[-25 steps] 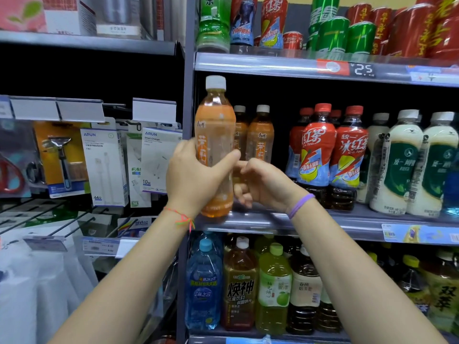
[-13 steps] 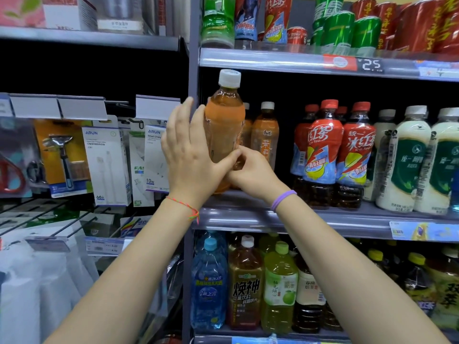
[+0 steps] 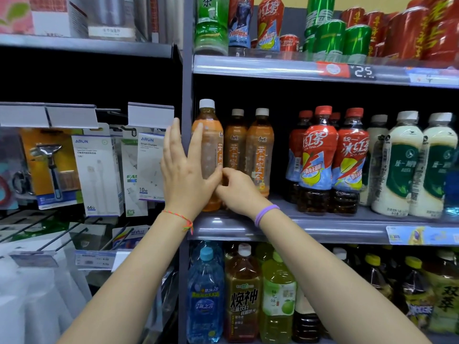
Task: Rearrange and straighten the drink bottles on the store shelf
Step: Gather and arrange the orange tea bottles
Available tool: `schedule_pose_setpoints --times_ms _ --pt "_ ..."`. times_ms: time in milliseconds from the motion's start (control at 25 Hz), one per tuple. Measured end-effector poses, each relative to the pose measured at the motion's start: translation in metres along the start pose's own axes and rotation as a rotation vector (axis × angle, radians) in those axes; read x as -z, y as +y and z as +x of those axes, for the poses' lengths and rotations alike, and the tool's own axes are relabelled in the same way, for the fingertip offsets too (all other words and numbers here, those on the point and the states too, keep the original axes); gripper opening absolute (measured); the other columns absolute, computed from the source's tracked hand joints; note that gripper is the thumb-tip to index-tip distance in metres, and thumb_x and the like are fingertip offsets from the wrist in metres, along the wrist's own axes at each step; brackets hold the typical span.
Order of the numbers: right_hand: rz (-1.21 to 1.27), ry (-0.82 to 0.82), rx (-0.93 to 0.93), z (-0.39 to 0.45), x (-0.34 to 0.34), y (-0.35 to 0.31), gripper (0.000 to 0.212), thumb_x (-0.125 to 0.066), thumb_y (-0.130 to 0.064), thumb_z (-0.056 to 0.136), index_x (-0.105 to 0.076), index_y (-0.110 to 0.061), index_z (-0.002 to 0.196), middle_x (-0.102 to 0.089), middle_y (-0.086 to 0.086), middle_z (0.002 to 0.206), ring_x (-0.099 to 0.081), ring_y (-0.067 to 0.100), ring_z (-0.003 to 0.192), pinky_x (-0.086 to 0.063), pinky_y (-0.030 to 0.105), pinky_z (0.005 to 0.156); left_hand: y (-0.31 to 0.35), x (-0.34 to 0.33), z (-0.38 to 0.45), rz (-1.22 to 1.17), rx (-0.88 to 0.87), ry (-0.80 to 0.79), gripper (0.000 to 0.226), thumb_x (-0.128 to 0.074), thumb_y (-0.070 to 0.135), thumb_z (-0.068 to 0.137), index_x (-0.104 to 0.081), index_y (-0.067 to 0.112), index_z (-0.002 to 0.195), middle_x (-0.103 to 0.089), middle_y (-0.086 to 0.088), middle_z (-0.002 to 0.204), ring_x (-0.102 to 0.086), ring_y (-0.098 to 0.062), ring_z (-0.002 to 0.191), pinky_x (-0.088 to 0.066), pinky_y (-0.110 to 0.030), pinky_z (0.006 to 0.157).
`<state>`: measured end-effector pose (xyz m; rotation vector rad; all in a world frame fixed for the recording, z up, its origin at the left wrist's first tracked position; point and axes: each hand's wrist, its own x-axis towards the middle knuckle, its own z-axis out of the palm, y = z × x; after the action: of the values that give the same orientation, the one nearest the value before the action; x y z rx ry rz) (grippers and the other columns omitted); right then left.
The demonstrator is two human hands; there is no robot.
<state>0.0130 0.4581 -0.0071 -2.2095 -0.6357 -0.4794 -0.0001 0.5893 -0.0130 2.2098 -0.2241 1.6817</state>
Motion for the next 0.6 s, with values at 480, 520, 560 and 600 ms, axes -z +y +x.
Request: schedule_pose_setpoints --times_ms 480,520,560,600 --pt "-0.198 0.5 -0.082 -0.005 0.059 0.003 0.049 -0.064 -0.023 0.09 -0.043 -0.014 0.133 -0.046 0.005 0.123 -0.053 0.016 0.085 -0.04 0.022 0.065 0.024 0.001 -0.014 0.142 -0.144 0.135 0.061 -0.059 0.015 0.085 -0.047 0.015 0.145 -0.026 -0.025 0.157 -0.02 -0.042 0.147 -0.022 -0.057 0.118" --pt "-0.227 0.476 -0.14 0.0 0.057 0.005 0.059 -0.065 -0.026 0.09 -0.036 -0.011 0.138 -0.045 0.009 0.126 -0.055 0.021 0.091 -0.04 0.026 0.067 0.033 -0.001 -0.018 0.148 -0.216 0.163 0.057 -0.058 0.012 0.083 -0.053 0.013 0.14 -0.032 -0.024 0.155 -0.025 -0.041 0.145 -0.023 -0.057 0.117" --pt "-0.241 0.416 -0.204 0.006 0.055 0.01 0.068 -0.067 -0.03 0.089 -0.03 -0.009 0.142 -0.046 0.011 0.129 -0.058 0.026 0.098 -0.042 0.029 0.069 0.042 -0.003 -0.022 0.131 -0.27 0.176 0.052 -0.059 0.011 0.082 -0.059 0.013 0.134 -0.038 -0.023 0.152 -0.03 -0.039 0.143 -0.025 -0.056 0.116" --pt "-0.229 0.361 -0.264 0.013 0.053 0.017 0.075 -0.068 -0.036 0.089 -0.027 -0.008 0.144 -0.05 0.013 0.13 -0.06 0.029 0.105 -0.045 0.032 0.071 0.049 -0.004 -0.025 0.109 -0.296 0.173 0.046 -0.06 0.012 0.081 -0.063 0.012 0.128 -0.043 -0.021 0.15 -0.033 -0.037 0.141 -0.027 -0.054 0.116"
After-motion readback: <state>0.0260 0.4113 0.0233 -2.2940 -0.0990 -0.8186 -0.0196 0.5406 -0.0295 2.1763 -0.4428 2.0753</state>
